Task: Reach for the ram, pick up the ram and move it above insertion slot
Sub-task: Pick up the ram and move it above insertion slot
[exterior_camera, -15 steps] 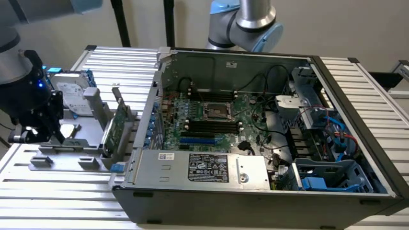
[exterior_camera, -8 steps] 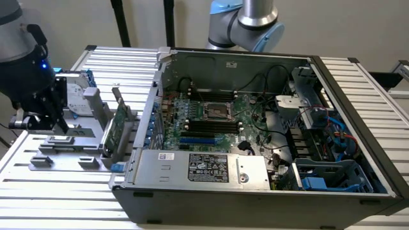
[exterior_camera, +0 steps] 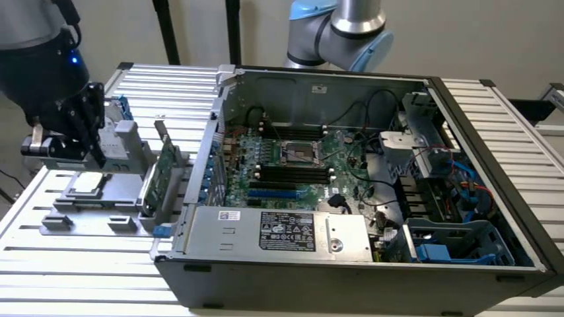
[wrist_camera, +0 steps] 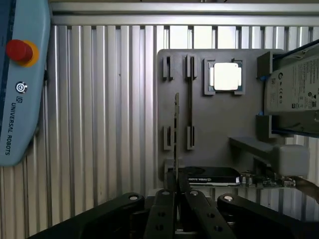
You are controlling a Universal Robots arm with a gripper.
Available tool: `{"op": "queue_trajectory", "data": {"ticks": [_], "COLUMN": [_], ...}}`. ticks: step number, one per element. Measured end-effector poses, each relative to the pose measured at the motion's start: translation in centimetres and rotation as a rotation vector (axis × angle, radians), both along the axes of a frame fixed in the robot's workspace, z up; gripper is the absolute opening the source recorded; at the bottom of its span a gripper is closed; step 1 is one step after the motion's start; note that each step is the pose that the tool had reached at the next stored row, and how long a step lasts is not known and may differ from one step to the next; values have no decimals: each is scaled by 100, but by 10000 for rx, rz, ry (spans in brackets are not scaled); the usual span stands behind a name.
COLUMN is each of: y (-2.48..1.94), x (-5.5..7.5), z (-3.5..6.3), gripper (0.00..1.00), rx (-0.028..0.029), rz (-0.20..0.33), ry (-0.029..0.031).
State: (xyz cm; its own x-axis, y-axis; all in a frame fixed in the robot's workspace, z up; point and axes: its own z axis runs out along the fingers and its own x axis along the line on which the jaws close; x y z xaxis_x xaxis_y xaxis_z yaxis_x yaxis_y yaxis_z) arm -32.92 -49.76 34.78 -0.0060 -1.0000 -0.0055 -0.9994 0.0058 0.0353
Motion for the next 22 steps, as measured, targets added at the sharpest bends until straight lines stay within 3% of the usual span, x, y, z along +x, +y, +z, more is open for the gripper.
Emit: {"op": "queue_trajectory", "data": {"ticks": [12,16,22], "y": [11,22,33], "x": [424,570,836], "z": [538,578,580], "gripper": [14,14,14], "rx": [9,32,197], "rz": [13,14,14], "ry": [12,12,12]}}
